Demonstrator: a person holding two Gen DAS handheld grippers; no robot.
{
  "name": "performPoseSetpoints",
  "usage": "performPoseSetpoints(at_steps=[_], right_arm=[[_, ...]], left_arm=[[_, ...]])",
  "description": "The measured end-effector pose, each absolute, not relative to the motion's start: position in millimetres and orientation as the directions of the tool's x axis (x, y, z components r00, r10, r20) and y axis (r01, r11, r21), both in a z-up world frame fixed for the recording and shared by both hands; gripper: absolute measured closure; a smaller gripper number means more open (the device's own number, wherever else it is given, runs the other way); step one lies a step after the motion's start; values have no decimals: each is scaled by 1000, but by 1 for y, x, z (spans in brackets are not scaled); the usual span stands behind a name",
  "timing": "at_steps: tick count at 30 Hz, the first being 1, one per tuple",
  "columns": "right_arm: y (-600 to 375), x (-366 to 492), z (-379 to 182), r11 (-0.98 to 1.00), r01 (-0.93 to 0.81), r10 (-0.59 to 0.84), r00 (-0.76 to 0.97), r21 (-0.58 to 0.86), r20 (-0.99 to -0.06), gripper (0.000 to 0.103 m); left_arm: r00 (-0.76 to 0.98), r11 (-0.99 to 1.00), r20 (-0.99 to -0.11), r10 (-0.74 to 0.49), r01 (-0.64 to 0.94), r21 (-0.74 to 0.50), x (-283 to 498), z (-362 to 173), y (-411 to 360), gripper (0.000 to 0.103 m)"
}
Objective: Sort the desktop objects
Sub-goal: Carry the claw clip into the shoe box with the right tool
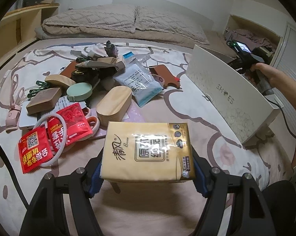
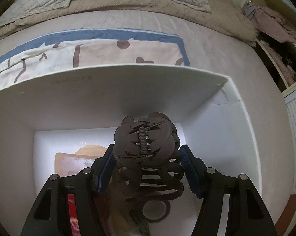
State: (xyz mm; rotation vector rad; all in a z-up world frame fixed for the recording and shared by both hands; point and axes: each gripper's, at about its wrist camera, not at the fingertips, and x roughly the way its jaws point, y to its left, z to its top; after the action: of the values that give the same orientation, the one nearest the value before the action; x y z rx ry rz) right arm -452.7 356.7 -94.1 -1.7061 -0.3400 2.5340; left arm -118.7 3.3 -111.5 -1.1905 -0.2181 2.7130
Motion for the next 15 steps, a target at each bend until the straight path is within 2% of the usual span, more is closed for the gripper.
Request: performPoseSetpoints(at_steps=[7, 15], right_arm=[[364, -457, -110, -973, 47, 196, -358, -227, -913, 38], [373, -452, -110, -983, 40, 155, -358, -180, -921, 37]], left_arm=[[-663, -974, -717, 216, -91, -209, -119, -113, 1, 29], [-661, -973, -718, 219, -92, -212, -119, -113, 1, 29]])
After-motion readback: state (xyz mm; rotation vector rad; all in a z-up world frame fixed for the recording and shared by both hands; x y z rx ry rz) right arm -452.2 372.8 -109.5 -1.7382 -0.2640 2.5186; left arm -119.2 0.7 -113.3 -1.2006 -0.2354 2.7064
